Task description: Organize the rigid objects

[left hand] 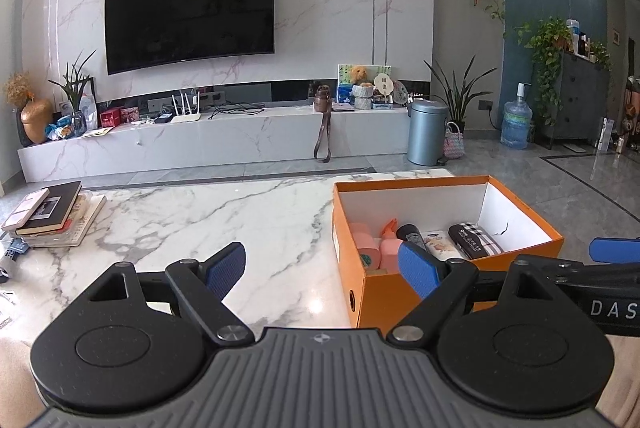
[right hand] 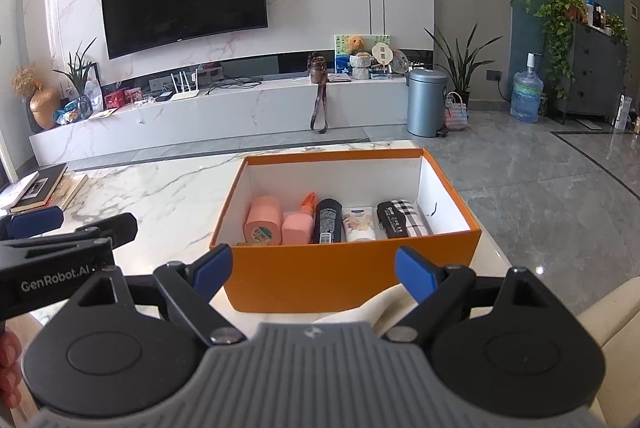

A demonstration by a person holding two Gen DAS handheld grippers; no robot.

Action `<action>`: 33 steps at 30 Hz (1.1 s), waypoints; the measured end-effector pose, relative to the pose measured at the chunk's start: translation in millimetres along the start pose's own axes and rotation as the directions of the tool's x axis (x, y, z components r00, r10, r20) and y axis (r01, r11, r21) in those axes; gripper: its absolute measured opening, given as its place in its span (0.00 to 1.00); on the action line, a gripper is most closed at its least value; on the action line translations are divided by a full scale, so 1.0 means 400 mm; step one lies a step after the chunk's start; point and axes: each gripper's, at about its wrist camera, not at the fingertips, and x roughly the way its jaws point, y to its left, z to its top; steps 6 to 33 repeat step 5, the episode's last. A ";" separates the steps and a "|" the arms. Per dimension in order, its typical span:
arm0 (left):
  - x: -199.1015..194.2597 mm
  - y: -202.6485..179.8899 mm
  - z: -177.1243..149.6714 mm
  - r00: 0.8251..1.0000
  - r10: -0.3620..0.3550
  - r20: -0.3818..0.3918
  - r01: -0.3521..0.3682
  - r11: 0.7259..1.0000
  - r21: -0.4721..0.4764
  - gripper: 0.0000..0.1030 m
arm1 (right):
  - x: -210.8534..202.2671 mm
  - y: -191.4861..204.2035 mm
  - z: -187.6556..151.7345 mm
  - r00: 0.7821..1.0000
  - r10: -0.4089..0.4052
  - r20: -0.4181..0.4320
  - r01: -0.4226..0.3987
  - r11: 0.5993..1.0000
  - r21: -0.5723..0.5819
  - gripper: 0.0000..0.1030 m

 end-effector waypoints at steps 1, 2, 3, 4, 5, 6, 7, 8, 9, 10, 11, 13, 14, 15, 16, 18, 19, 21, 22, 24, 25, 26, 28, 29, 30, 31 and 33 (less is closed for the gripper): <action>-0.001 0.001 -0.001 1.000 -0.001 0.002 0.001 1.000 0.000 0.98 | -0.003 0.000 0.000 1.000 -0.002 0.002 0.002 1.000 0.000 0.86; -0.004 0.001 -0.002 1.000 0.000 0.003 0.000 1.000 0.000 0.98 | -0.005 0.000 -0.001 1.000 -0.004 0.005 0.004 1.000 0.001 0.86; -0.005 0.001 -0.002 1.000 0.000 0.005 0.000 1.000 0.001 0.98 | -0.007 -0.002 -0.001 1.000 -0.005 0.007 0.005 1.000 0.002 0.86; -0.004 0.002 -0.001 1.000 -0.001 0.005 0.001 1.000 0.000 0.98 | -0.009 -0.004 -0.002 1.000 -0.006 0.010 0.006 1.000 0.004 0.86; -0.005 0.003 -0.001 1.000 -0.001 0.005 0.001 1.000 -0.002 0.98 | -0.011 -0.005 -0.002 1.000 -0.007 0.012 0.007 1.000 0.005 0.86; -0.005 0.003 -0.001 1.000 -0.001 0.005 0.001 1.000 -0.002 0.98 | -0.011 -0.005 -0.002 1.000 -0.007 0.012 0.007 1.000 0.005 0.86; -0.005 0.003 -0.001 1.000 -0.001 0.005 0.001 1.000 -0.002 0.98 | -0.011 -0.005 -0.002 1.000 -0.007 0.012 0.007 1.000 0.005 0.86; -0.005 0.003 -0.001 1.000 -0.001 0.005 0.001 1.000 -0.002 0.98 | -0.011 -0.005 -0.002 1.000 -0.007 0.012 0.007 1.000 0.005 0.86; -0.005 0.003 -0.001 1.000 -0.001 0.005 0.001 1.000 -0.002 0.98 | -0.011 -0.005 -0.002 1.000 -0.007 0.012 0.007 1.000 0.005 0.86; -0.005 0.003 -0.001 1.000 -0.001 0.005 0.001 1.000 -0.002 0.98 | -0.011 -0.005 -0.002 1.000 -0.007 0.012 0.007 1.000 0.005 0.86; -0.005 0.003 -0.001 1.000 -0.001 0.005 0.001 1.000 -0.002 0.98 | -0.011 -0.005 -0.002 1.000 -0.007 0.012 0.007 1.000 0.005 0.86; -0.005 0.003 -0.001 1.000 -0.001 0.005 0.001 1.000 -0.002 0.98 | -0.011 -0.005 -0.002 1.000 -0.007 0.012 0.007 1.000 0.005 0.86; -0.005 0.003 -0.001 1.000 -0.001 0.005 0.001 1.000 -0.002 0.98 | -0.011 -0.005 -0.002 1.000 -0.007 0.012 0.007 1.000 0.005 0.86; -0.005 0.003 -0.001 1.000 -0.001 0.005 0.001 1.000 -0.002 0.98 | -0.011 -0.005 -0.002 1.000 -0.007 0.012 0.007 1.000 0.005 0.86; -0.005 0.003 -0.001 1.000 -0.001 0.005 0.001 1.000 -0.002 0.98 | -0.011 -0.005 -0.002 1.000 -0.007 0.012 0.007 1.000 0.005 0.86; -0.005 0.003 -0.001 1.000 -0.001 0.005 0.001 1.000 -0.002 0.98 | -0.011 -0.005 -0.002 1.000 -0.007 0.012 0.007 1.000 0.005 0.86; -0.005 0.003 -0.001 1.000 -0.001 0.005 0.001 1.000 -0.002 0.98 | -0.011 -0.005 -0.002 1.000 -0.007 0.012 0.007 1.000 0.005 0.86; -0.005 0.003 -0.001 1.000 -0.001 0.005 0.001 1.000 -0.002 0.98 | -0.011 -0.005 -0.002 1.000 -0.007 0.012 0.007 1.000 0.005 0.86; -0.005 0.003 -0.001 1.000 -0.001 0.005 0.001 1.000 -0.002 0.98 | -0.011 -0.005 -0.002 1.000 -0.007 0.012 0.007 1.000 0.005 0.86; -0.005 0.003 -0.001 1.000 -0.001 0.005 0.001 1.000 -0.002 0.98 | -0.011 -0.005 -0.002 1.000 -0.007 0.012 0.007 1.000 0.005 0.86; -0.005 0.003 -0.001 1.000 -0.001 0.005 0.001 1.000 -0.002 0.98 | -0.011 -0.005 -0.002 1.000 -0.007 0.012 0.007 1.000 0.005 0.86; -0.005 0.003 -0.001 1.000 -0.001 0.005 0.001 1.000 -0.002 0.98 | -0.011 -0.005 -0.002 1.000 -0.007 0.012 0.007 1.000 0.005 0.86; -0.005 0.003 -0.001 1.000 -0.001 0.005 0.001 1.000 -0.002 0.98 | -0.011 -0.005 -0.002 1.000 -0.007 0.012 0.007 1.000 0.005 0.86; -0.005 0.003 -0.001 1.000 -0.001 0.005 0.001 1.000 -0.002 0.98 | -0.011 -0.005 -0.002 1.000 -0.007 0.012 0.007 1.000 0.005 0.86; -0.005 0.003 -0.001 1.000 -0.001 0.005 0.001 1.000 -0.002 0.98 | -0.011 -0.005 -0.002 1.000 -0.007 0.012 0.007 1.000 0.005 0.86; -0.005 0.003 -0.001 1.000 -0.001 0.005 0.001 1.000 -0.002 0.98 | -0.011 -0.005 -0.002 1.000 -0.007 0.012 0.007 1.000 0.005 0.86; -0.005 0.003 -0.001 1.000 -0.001 0.005 0.001 1.000 -0.002 0.98 | -0.011 -0.005 -0.002 1.000 -0.007 0.012 0.007 1.000 0.005 0.86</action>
